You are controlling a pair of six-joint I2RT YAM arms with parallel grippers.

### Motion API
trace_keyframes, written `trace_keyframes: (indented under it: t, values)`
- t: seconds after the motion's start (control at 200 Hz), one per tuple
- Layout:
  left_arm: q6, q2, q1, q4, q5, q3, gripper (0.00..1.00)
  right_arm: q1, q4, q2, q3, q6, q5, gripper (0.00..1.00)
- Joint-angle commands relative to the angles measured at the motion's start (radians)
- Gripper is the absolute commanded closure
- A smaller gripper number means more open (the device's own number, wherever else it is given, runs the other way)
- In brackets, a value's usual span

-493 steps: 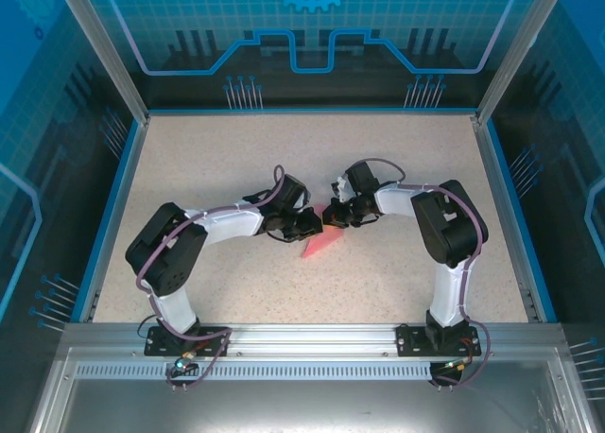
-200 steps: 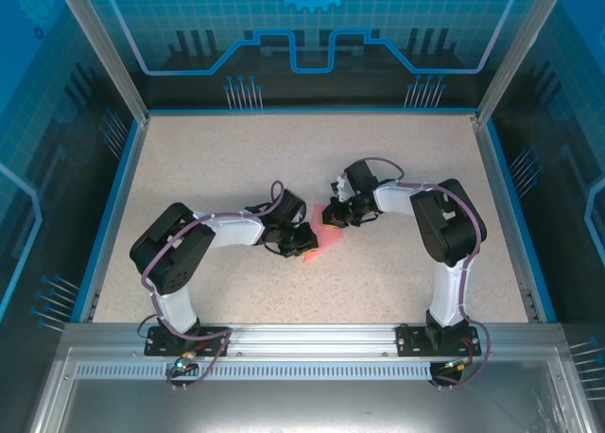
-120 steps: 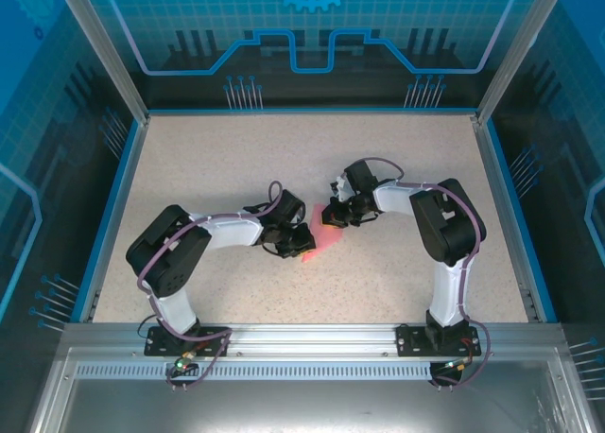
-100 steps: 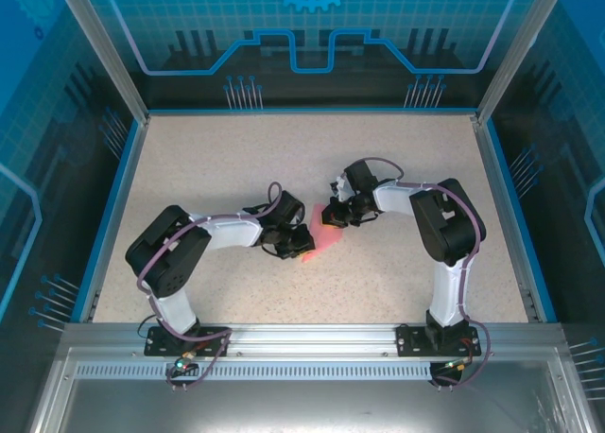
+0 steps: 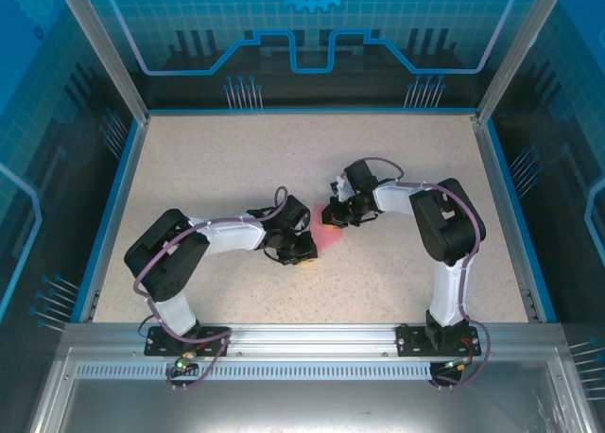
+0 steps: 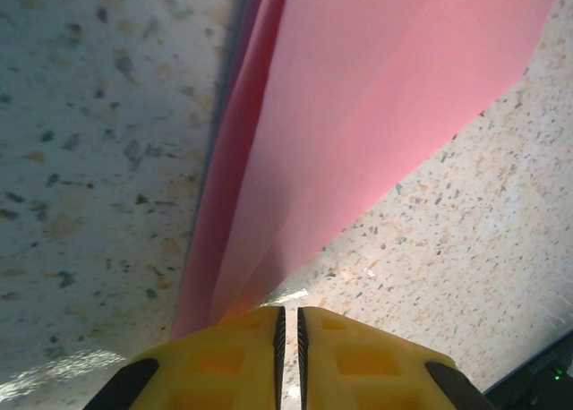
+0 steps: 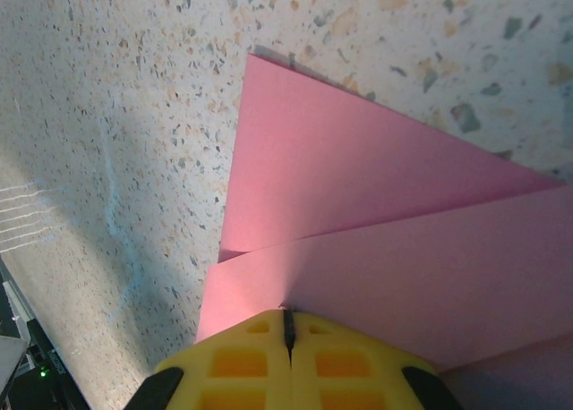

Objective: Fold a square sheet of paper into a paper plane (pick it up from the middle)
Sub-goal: Fourth fold the wing at the center of the table.

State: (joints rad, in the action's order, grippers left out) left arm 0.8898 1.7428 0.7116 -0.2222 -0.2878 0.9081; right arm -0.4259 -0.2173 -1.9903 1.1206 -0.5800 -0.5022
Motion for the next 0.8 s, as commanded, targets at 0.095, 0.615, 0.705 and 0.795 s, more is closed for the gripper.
trace_keyframes:
  t: [0.095, 0.615, 0.705, 0.795]
  values:
    - [-0.006, -0.027, -0.001, -0.030, 0.027, 0.010, 0.86, -0.012, -0.116, -0.115, -0.051, 0.003, 0.188, 1.00]
    - [-0.002, -0.021, -0.014, 0.018, 0.030, 0.012, 0.99, -0.012, -0.119, -0.124, -0.054, 0.005, 0.189, 1.00]
    - [-0.002, -0.013, -0.014, -0.002, 0.040, 0.013, 0.99, -0.014, -0.119, -0.126, -0.054, 0.005, 0.191, 1.00]
    - [-0.001, -0.009, -0.018, -0.023, 0.063, 0.012, 0.99, -0.014, -0.121, -0.129, -0.053, 0.005, 0.192, 1.00]
